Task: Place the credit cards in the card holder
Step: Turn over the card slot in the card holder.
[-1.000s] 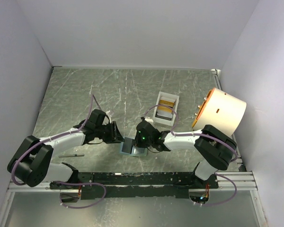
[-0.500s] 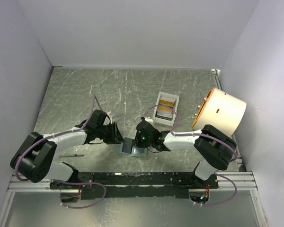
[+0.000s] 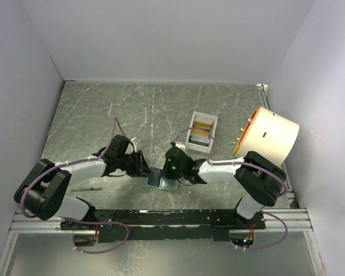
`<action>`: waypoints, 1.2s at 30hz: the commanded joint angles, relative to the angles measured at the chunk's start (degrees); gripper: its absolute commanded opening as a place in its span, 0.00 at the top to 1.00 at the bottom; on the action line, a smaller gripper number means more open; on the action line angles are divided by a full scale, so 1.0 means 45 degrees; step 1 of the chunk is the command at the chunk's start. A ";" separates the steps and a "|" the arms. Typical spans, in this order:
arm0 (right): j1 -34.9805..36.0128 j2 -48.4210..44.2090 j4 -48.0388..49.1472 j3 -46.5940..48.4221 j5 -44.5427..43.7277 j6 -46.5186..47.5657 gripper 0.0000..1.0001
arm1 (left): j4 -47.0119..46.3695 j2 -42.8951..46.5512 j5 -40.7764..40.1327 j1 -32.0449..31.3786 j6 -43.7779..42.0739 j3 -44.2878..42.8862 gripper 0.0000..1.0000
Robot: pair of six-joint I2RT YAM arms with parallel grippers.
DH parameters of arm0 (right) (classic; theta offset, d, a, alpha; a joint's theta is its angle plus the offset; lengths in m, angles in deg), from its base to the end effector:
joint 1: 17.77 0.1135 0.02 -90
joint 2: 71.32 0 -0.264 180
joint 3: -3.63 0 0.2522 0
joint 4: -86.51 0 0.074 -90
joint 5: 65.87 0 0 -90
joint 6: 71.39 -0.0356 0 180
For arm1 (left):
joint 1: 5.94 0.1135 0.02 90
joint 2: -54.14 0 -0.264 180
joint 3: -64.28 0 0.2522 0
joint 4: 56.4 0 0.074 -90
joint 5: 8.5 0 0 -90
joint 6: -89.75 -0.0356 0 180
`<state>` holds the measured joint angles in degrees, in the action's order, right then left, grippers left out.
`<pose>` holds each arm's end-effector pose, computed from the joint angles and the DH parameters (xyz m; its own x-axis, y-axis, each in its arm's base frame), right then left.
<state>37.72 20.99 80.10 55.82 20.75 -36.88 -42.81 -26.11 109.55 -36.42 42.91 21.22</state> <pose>0.1710 0.2451 0.1353 -0.8918 0.1548 -0.4250 -0.1142 0.8321 0.5427 0.2008 -0.1376 0.1396 -0.9685 -0.1304 -0.2120 0.0568 0.7136 -0.6983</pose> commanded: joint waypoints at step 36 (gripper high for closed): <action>0.0032 -0.2186 -0.1530 -0.0533 -0.1888 0.0694 0.78 | -0.1498 0.0452 0.1232 -0.0258 0.0972 0.0064 0.57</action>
<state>37.85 10.43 70.79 54.40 10.48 -33.82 -50.52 -26.22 116.78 -36.99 47.61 22.49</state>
